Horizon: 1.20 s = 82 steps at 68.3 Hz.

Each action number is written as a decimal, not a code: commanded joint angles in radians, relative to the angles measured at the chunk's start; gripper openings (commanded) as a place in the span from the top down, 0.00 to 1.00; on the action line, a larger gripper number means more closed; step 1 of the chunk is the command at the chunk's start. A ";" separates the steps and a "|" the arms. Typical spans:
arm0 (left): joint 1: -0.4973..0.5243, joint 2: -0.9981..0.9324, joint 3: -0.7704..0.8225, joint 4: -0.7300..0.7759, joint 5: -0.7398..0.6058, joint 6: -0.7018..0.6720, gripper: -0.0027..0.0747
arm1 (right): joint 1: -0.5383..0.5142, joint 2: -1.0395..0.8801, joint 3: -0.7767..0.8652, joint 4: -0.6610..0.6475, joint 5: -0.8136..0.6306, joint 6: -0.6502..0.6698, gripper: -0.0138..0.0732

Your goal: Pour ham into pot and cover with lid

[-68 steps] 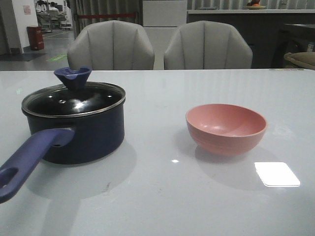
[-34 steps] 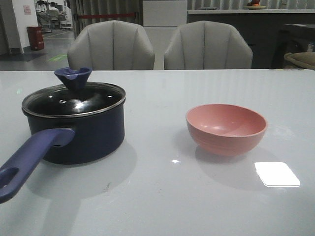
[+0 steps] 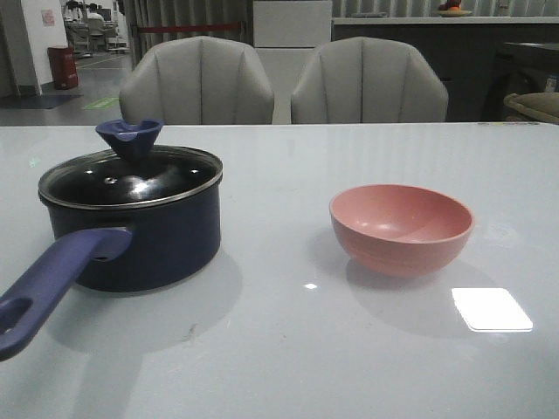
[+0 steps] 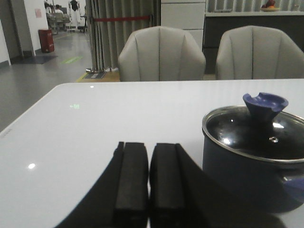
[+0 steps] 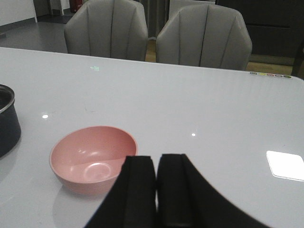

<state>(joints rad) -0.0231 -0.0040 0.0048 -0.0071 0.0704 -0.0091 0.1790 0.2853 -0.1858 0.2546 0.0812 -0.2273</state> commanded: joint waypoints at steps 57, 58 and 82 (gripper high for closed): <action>0.002 -0.020 0.021 -0.012 -0.096 -0.011 0.82 | 0.000 0.006 -0.028 0.002 -0.081 -0.010 0.64; 0.002 -0.020 0.021 -0.012 -0.096 -0.011 0.82 | 0.000 0.006 -0.028 0.002 -0.081 -0.010 0.64; 0.002 -0.020 0.021 -0.012 -0.096 -0.011 0.82 | -0.003 -0.087 0.034 -0.220 -0.103 0.112 0.64</action>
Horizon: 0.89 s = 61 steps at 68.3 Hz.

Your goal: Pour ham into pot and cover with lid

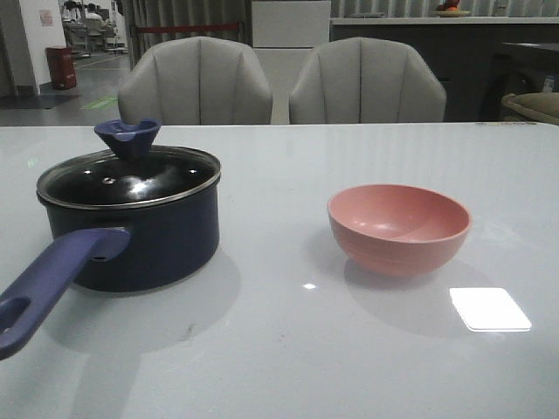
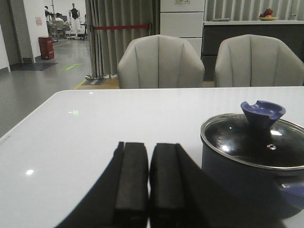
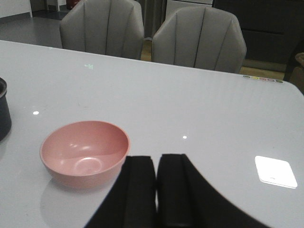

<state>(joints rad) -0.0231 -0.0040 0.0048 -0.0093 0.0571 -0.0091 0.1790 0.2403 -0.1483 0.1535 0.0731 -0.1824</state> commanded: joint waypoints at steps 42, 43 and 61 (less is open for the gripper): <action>0.002 -0.019 0.021 -0.010 -0.081 -0.011 0.82 | -0.048 -0.271 0.170 -0.180 -0.126 0.227 0.64; 0.002 -0.019 0.021 -0.010 -0.081 -0.011 0.82 | -0.048 -0.271 0.170 -0.180 -0.126 0.227 0.64; 0.002 -0.019 0.021 -0.010 -0.081 -0.011 0.82 | -0.048 -0.271 0.170 -0.180 -0.123 0.271 0.64</action>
